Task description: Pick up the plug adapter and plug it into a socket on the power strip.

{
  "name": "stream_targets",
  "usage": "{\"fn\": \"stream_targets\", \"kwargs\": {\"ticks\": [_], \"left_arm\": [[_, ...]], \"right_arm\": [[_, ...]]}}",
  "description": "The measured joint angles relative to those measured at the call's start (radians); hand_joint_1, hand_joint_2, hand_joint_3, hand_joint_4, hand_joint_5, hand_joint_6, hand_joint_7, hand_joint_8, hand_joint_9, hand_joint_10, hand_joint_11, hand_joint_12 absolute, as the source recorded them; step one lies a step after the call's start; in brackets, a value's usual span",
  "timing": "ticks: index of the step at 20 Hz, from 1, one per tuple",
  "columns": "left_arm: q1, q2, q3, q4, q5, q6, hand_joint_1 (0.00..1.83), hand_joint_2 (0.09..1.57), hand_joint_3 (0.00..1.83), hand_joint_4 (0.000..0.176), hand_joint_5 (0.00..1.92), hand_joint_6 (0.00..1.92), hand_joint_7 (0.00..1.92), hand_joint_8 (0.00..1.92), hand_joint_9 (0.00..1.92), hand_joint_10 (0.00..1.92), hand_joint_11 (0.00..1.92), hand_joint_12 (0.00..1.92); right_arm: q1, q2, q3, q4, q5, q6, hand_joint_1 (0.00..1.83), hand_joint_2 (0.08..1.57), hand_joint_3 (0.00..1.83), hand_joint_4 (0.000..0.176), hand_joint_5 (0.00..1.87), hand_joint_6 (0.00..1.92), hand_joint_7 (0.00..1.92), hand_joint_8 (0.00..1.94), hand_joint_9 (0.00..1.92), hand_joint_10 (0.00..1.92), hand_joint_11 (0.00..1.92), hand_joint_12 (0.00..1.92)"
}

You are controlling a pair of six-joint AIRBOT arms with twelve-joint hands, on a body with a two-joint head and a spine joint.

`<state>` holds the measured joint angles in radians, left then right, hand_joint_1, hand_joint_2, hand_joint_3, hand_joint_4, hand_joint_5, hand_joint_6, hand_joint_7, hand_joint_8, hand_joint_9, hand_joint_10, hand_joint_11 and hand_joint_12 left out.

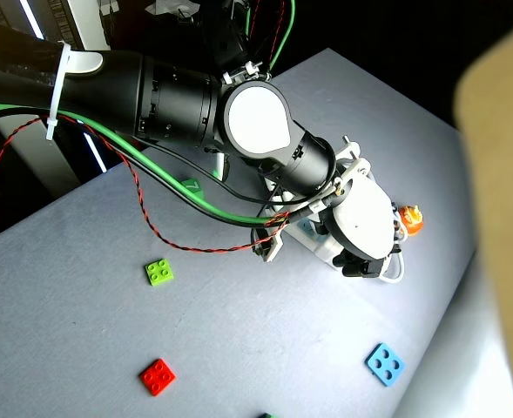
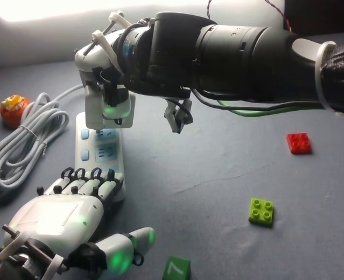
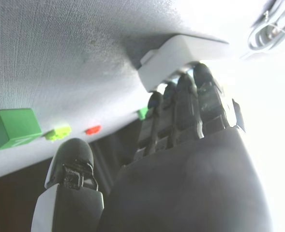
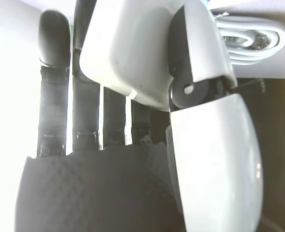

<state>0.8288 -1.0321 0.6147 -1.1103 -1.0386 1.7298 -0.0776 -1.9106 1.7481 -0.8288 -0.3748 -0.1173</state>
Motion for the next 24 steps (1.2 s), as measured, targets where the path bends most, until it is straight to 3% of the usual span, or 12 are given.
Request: {"fn": "stream_targets", "kwargs": {"ticks": [15,17,24], "left_arm": [[0.000,0.000,0.000,0.000,0.000,0.000,0.00,1.25,0.00,0.000,0.05,0.00,0.09,0.00,0.10,0.00,0.00,0.41],[0.000,0.000,0.000,0.000,0.000,0.000,0.00,1.26,0.00,0.000,0.04,0.00,0.08,0.00,0.08,0.00,0.00,0.33],[0.007,0.000,0.000,0.006,-0.002,0.000,0.00,1.25,0.00,0.000,0.05,0.00,0.10,0.00,0.10,0.01,0.00,0.43]], "right_arm": [[0.006,0.002,-0.002,0.002,-0.025,-0.044,1.24,1.14,0.00,0.000,0.83,1.08,1.05,1.04,1.04,0.62,0.62,1.30],[0.013,0.002,-0.003,0.005,-0.042,-0.063,1.24,1.14,0.00,0.000,0.84,1.07,1.05,1.04,1.04,0.62,0.62,1.31],[0.048,-0.033,-0.003,0.009,-0.131,-0.105,1.24,1.15,0.00,0.000,0.83,1.08,1.02,1.10,1.00,0.73,0.59,1.35]]}}
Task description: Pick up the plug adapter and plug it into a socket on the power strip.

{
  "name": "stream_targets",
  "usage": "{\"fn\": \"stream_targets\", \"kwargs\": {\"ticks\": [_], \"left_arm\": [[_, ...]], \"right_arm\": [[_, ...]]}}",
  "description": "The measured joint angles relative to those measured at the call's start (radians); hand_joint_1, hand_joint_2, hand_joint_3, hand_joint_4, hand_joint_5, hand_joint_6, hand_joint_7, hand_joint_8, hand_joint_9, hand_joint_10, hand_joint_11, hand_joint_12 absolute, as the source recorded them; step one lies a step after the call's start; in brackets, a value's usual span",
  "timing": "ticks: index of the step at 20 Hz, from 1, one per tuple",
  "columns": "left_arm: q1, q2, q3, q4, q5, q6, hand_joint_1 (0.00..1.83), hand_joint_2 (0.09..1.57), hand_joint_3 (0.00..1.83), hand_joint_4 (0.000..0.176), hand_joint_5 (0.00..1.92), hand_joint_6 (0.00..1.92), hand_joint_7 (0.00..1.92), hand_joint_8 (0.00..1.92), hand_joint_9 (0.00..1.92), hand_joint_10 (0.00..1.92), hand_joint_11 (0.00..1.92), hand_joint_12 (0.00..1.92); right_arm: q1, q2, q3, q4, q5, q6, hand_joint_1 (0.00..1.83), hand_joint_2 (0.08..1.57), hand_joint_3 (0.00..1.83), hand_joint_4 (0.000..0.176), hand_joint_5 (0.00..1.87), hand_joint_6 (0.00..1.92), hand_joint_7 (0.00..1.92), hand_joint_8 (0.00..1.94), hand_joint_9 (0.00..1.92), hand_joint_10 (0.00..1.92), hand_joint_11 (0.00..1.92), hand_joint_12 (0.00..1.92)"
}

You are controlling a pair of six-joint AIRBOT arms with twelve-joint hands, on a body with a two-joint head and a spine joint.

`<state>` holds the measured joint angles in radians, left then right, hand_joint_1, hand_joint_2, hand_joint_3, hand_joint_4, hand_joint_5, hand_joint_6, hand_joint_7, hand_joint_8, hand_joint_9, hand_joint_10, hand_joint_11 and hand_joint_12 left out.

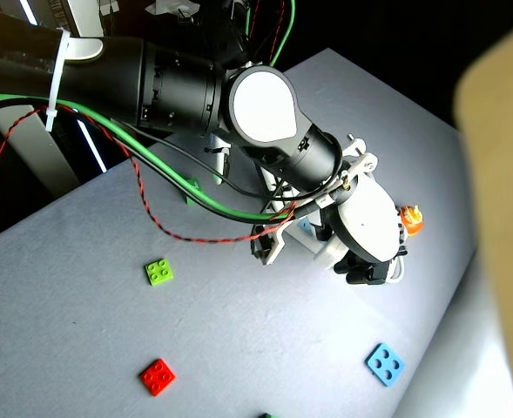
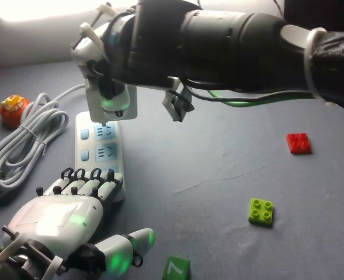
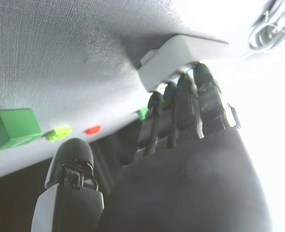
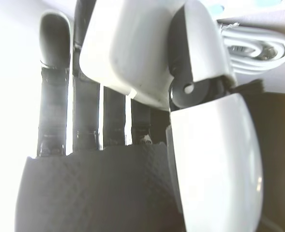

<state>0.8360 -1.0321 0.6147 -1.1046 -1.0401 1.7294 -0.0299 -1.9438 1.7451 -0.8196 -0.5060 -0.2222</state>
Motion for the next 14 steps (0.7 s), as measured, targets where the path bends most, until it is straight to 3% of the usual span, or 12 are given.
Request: {"fn": "stream_targets", "kwargs": {"ticks": [14], "left_arm": [[0.000,0.000,0.000,0.000,0.000,-0.003,0.00,1.25,0.00,0.000,0.04,0.00,0.08,0.00,0.08,0.00,0.00,0.37]], "right_arm": [[0.007,-0.035,-0.004,-0.067,-0.052,-0.004,1.24,1.14,0.00,0.000,0.82,1.07,1.05,1.06,1.01,0.72,0.61,1.34]]}}
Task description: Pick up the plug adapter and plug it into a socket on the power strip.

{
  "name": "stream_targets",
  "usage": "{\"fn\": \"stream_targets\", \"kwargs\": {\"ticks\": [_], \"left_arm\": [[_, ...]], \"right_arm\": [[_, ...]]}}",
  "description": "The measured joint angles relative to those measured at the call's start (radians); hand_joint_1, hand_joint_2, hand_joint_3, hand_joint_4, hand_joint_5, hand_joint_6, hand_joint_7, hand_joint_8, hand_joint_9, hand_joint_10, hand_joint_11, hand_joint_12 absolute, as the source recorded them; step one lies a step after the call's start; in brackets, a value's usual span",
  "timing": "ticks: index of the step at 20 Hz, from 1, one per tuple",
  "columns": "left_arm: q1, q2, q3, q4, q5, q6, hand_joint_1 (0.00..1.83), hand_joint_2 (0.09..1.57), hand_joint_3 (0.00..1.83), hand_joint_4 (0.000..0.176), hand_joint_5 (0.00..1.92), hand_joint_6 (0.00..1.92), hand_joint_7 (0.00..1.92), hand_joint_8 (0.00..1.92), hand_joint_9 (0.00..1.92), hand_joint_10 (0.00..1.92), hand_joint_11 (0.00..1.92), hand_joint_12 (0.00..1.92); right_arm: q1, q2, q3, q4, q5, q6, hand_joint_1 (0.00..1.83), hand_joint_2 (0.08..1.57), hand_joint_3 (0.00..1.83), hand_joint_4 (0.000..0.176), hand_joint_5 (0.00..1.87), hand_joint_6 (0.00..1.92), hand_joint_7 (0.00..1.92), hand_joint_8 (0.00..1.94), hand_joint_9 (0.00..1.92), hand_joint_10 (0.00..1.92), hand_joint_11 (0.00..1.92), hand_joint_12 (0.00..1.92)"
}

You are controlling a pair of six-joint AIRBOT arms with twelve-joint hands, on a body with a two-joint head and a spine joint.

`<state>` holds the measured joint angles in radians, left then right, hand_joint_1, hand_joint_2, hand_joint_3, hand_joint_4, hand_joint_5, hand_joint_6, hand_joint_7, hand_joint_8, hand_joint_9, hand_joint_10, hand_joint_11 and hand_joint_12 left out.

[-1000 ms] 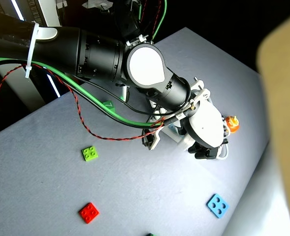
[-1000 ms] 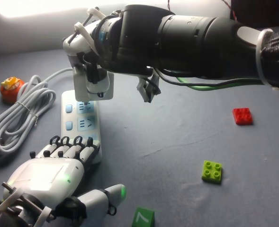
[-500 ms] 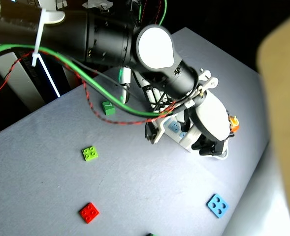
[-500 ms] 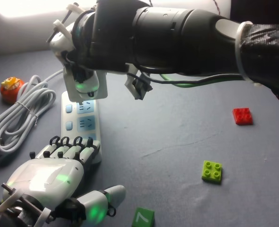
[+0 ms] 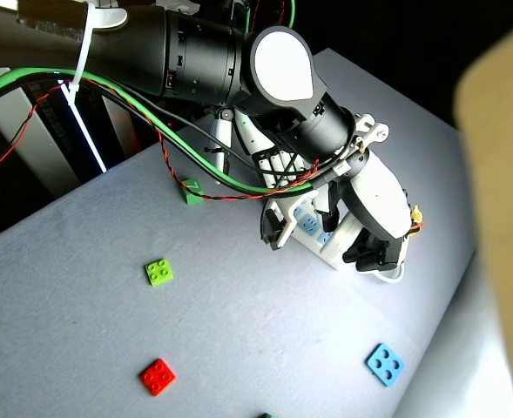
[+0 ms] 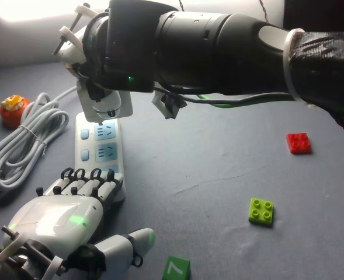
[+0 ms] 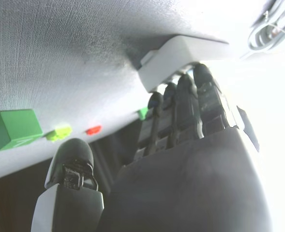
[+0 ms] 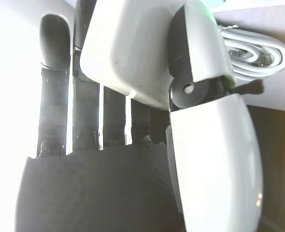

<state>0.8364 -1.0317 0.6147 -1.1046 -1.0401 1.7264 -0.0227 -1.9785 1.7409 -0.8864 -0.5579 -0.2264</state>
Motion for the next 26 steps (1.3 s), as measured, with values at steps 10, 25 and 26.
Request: {"fn": "stream_targets", "kwargs": {"ticks": [10,25,26], "left_arm": [[0.000,0.000,0.000,0.001,0.000,0.000,0.00,1.26,0.00,0.000,0.04,0.00,0.09,0.00,0.10,0.00,0.00,0.49],[0.000,0.002,0.000,0.001,0.001,0.000,0.00,1.26,0.00,0.000,0.03,0.00,0.07,0.00,0.08,0.00,0.00,0.51],[0.000,0.002,0.000,0.001,0.001,0.000,0.00,1.26,0.00,0.000,0.05,0.01,0.09,0.01,0.11,0.01,0.00,0.54]], "right_arm": [[-0.021,-0.006,0.000,0.000,0.011,-0.011,1.25,1.15,0.00,0.000,0.80,1.10,1.03,1.10,0.99,0.78,0.59,1.36],[-0.027,-0.006,0.001,-0.005,0.030,-0.005,1.24,1.16,0.00,0.000,0.78,1.12,1.02,1.11,0.97,0.76,0.55,1.38],[-0.027,-0.006,0.001,-0.009,0.030,0.005,1.24,1.16,0.00,0.000,0.78,1.12,1.02,1.12,0.97,0.76,0.55,1.38]]}}
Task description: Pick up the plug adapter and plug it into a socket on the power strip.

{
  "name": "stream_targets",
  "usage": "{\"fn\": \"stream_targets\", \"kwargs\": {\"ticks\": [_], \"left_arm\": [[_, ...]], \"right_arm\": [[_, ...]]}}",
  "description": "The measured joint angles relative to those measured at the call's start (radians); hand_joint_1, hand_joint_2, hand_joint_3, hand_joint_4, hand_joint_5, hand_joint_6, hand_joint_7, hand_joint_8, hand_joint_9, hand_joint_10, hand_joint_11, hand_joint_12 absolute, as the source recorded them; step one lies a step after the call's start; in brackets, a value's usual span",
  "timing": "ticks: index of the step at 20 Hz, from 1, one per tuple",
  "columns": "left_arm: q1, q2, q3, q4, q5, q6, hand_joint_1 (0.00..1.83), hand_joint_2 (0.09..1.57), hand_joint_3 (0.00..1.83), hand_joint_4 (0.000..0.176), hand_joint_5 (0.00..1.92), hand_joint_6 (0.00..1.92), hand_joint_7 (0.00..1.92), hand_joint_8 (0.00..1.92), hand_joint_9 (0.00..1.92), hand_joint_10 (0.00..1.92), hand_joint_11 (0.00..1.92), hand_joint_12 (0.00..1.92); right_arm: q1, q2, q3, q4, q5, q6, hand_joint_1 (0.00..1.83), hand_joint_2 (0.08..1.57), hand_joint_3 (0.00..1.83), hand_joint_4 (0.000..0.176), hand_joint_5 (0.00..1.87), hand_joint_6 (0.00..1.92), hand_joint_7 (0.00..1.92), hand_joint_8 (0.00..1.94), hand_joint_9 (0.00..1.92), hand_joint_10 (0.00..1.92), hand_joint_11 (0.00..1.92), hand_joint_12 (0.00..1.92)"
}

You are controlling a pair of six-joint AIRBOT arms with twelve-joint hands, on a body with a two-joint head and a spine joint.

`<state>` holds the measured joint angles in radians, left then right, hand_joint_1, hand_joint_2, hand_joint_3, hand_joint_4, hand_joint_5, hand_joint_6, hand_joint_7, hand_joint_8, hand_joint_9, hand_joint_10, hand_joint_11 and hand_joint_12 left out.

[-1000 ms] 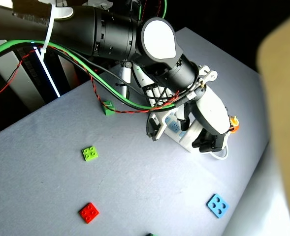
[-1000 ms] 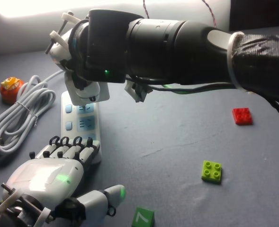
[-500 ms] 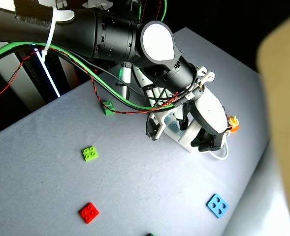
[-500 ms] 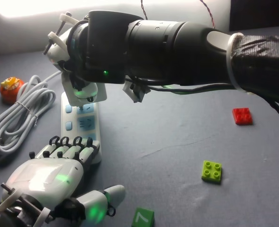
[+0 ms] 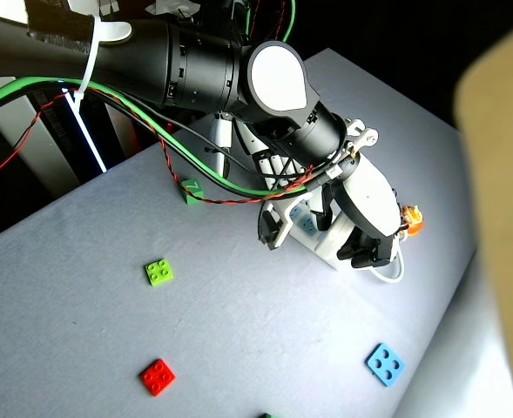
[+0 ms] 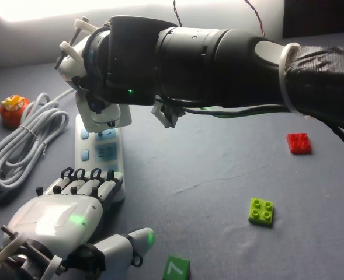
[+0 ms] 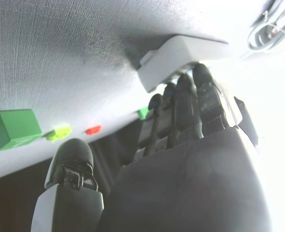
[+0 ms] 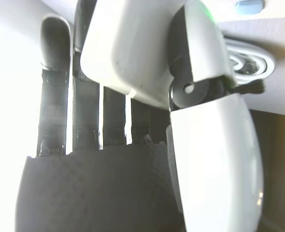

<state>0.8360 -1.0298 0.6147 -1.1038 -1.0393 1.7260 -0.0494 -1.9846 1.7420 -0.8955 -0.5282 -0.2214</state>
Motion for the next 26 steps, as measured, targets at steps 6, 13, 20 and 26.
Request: {"fn": "stream_targets", "kwargs": {"ticks": [6,13,20,26], "left_arm": [[0.000,0.000,0.000,0.000,0.000,0.000,0.00,1.26,0.00,0.000,0.03,0.00,0.08,0.00,0.09,0.00,0.00,0.51],[0.000,0.000,0.000,0.000,-0.001,0.000,0.00,1.28,0.00,0.000,0.04,0.00,0.08,0.00,0.08,0.00,0.00,0.48],[0.005,0.000,0.000,0.001,-0.001,0.000,0.00,1.27,0.00,0.000,0.03,0.00,0.08,0.00,0.10,0.01,0.00,0.52],[0.006,0.006,0.000,0.002,0.001,-0.001,0.00,1.27,0.00,0.000,0.06,0.00,0.09,0.00,0.10,0.01,0.00,0.56]], "right_arm": [[-0.001,0.000,0.000,-0.050,0.008,0.039,1.24,1.16,0.00,0.000,0.79,1.11,1.02,1.10,0.96,0.75,0.56,1.37],[-0.009,-0.002,0.000,-0.051,0.010,0.042,1.24,1.16,0.00,0.000,0.79,1.11,1.01,1.13,0.94,0.76,0.55,1.37],[-0.010,-0.002,0.000,-0.052,0.011,0.044,1.24,1.17,0.00,0.000,0.74,1.15,0.99,1.16,0.93,0.80,0.55,1.39],[-0.012,-0.006,0.000,-0.055,0.011,0.041,1.24,1.17,0.00,0.000,0.75,1.16,1.00,1.14,0.94,0.76,0.54,1.40]]}}
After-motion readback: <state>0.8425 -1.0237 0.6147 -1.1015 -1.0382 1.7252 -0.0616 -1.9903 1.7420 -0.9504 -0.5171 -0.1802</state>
